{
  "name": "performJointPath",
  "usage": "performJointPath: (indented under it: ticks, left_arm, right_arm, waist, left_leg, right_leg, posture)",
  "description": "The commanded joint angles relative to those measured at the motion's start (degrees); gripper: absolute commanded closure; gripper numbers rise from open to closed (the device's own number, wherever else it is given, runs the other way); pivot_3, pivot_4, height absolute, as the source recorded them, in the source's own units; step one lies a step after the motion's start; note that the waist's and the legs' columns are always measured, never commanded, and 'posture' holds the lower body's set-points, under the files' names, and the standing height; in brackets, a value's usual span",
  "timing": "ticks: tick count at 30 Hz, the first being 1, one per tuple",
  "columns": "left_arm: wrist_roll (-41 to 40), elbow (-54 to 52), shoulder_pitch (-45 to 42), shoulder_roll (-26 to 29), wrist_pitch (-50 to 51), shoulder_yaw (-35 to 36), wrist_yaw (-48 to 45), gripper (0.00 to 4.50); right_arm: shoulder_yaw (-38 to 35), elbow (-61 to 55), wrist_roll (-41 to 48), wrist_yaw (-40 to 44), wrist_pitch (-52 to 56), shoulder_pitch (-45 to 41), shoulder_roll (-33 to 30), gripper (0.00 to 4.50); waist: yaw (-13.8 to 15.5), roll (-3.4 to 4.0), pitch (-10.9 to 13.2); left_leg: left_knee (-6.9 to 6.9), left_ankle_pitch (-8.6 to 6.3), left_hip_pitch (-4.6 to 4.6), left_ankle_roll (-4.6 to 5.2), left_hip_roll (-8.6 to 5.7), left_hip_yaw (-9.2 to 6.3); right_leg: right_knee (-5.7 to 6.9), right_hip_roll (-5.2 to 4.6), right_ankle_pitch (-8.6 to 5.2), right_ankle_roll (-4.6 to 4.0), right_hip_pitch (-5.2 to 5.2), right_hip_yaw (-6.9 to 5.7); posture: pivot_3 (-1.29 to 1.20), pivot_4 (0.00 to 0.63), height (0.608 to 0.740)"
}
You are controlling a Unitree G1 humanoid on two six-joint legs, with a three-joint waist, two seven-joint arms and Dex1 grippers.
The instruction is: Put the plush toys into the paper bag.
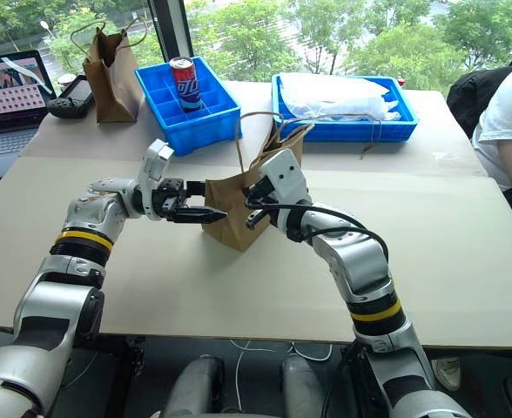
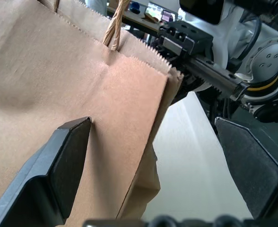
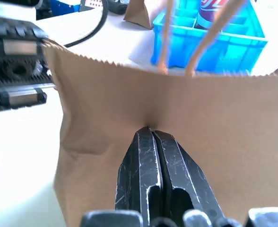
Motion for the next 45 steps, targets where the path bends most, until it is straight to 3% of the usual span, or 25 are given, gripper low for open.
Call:
performJointPath:
  ticks: [1,4,7,16,18,21,25,30,33,37,45]
  left_arm:
    - [0.27,-3.47,-0.12,-1.87,-0.32,1.16,4.1,0.0]
    - [0.17,-3.67,-0.88,-2.5,0.33,2.15,6.53,0.0]
    - [0.82,-2.73,-1.85,-2.42,-0.08,2.35,7.48,0.71]
    - [1.41,-2.3,-2.71,-2.28,-0.26,2.22,6.55,3.88]
    - [1.37,-2.19,-3.02,-2.38,-0.19,2.39,6.58,4.4]
    - [1.13,-1.58,-3.83,-2.35,-0.34,2.98,6.07,4.4]
    - [1.31,1.36,-6.28,-1.69,-2.19,3.29,2.92,4.4]
    - [-0.1,5.72,-10.28,-0.23,-5.36,1.81,-4.05,4.4]
    - [-5.03,3.84,-10.52,2.42,-6.16,-3.82,-4.92,4.4]
    - [-8.87,1.7,-9.98,6.83,-13.08,-14.69,-4.92,4.4]
    - [-19.74,-2.87,-10.05,12.17,-20.32,-27.95,-4.92,4.4]
  right_arm:
    - [-0.54,-1.01,0.04,0.27,-1.62,-0.92,0.64,4.48]
    - [-0.43,-0.86,-0.12,0.37,-1.66,-0.85,0.9,4.48]
    - [-0.4,-0.81,-0.4,0.52,-1.65,-0.68,0.99,4.5]
    - [-0.41,-0.92,-1.11,0.32,-1.19,0.24,0.75,4.5]
    - [-0.39,-1.46,-1.27,0.37,-0.54,0.86,0.15,4.5]
    - [-1.39,-3.71,-0.68,0.77,1.5,2.64,-1.61,4.5]
    - [-6.94,-13.31,3.36,4.13,8.48,8.7,-9.72,4.5]
    - [-22.12,-24.33,13.6,13.99,16.51,20.74,-23.9,4.5]
    - [-33.52,-25.33,18.54,20.31,18.58,29.21,-30.3,4.5]
    - [-42.62,-21.61,17.95,23.75,16.24,36.7,-35.96,4.5]
    - [-42.49,-18.65,17.42,22.79,12.75,38.24,-37.18,4.5]
  waist:
    - [0.09,0.0,0.0]
    - [-0.06,0.0,0.0]
    - [-0.27,0.0,0.0]
    - [-0.26,0.0,0.0]
    - [-0.25,0.0,0.0]
    - [-0.17,0.0,0.0]
    - [0.3,0.0,0.0]
    - [0.9,-0.01,0.02]
    - [0.97,-0.03,0.02]
    - [0.57,-0.02,0.02]
    - [0.15,-0.02,0.03]
  left_leg:
    - [0.0,0.0,0.0,0.0,-0.01,0.0]
    - [0.0,0.0,0.0,0.0,0.0,0.0]
    - [0.0,0.0,0.0,0.0,0.0,0.0]
    - [0.0,0.0,0.01,0.0,0.0,0.0]
    - [0.0,0.0,0.01,0.0,0.0,0.0]
    - [0.0,0.0,0.0,0.0,-0.01,0.0]
    - [0.0,0.0,-0.03,0.0,-0.03,0.0]
    - [-0.01,-0.01,-0.12,0.01,-0.07,-0.04]
    - [-0.05,-0.01,-0.09,0.02,-0.08,-0.04]
    - [-0.03,-0.02,0.02,0.03,-0.05,-0.02]
    - [-0.01,0.0,0.15,0.03,-0.06,-0.01]
  right_leg:
    - [0.0,-0.01,0.0,0.0,0.0,0.0]
    - [0.0,0.0,0.0,0.0,-0.01,0.0]
    - [0.03,0.0,0.0,0.0,-0.03,0.0]
    - [0.07,0.01,0.0,0.0,-0.04,0.0]
    - [0.07,0.01,0.0,0.0,-0.04,0.0]
    - [0.06,0.0,0.0,0.0,-0.03,0.0]
    - [-0.01,-0.02,-0.01,0.01,-0.02,0.0]
    - [-0.2,-0.03,-0.02,0.03,0.03,-0.01]
    - [-0.24,-0.03,-0.04,0.06,0.06,0.01]
    - [-0.21,-0.02,-0.03,0.05,0.12,0.05]
    - [-0.18,-0.03,-0.24,0.4,0.23,0.1]
  posture:
    - [0.0,0.15,0.715]
    - [0.0,0.15,0.715]
    - [0.0,0.15,0.715]
    - [0.0,0.15,0.715]
    - [0.0,0.15,0.715]
    - [0.0,0.15,0.715]
    - [0.0,0.15,0.715]
    - [0.0,0.15,0.715]
    - [0.0,0.15,0.715]
    - [0.0,0.15,0.715]
    - [0.0,0.15,0.715]
